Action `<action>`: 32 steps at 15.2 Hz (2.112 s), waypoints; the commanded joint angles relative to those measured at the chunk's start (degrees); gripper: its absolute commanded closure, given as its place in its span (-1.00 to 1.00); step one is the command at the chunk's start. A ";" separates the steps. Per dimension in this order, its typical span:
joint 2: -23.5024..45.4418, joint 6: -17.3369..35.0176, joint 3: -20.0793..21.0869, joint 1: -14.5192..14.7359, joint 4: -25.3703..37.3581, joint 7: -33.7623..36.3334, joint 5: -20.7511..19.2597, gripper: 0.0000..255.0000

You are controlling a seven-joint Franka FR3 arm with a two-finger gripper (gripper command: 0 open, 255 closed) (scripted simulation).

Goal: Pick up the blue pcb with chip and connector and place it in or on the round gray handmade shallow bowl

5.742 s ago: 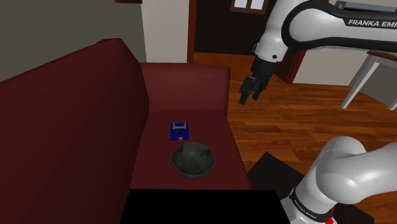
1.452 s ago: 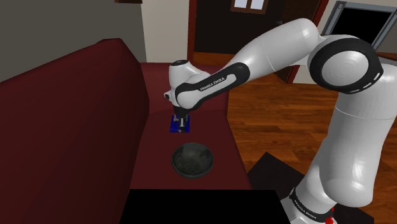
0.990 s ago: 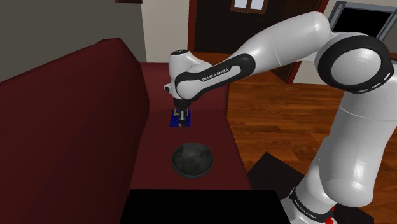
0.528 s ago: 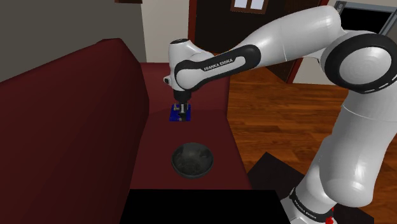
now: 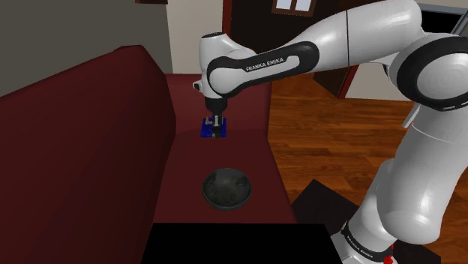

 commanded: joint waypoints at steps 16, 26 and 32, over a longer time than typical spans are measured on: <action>-23.99 -1.36 9.35 9.02 -23.24 15.16 6.38 1.00; -23.90 4.52 11.04 10.09 -29.07 17.40 7.13 1.00; -21.85 9.48 11.50 10.00 -32.04 18.01 6.75 1.00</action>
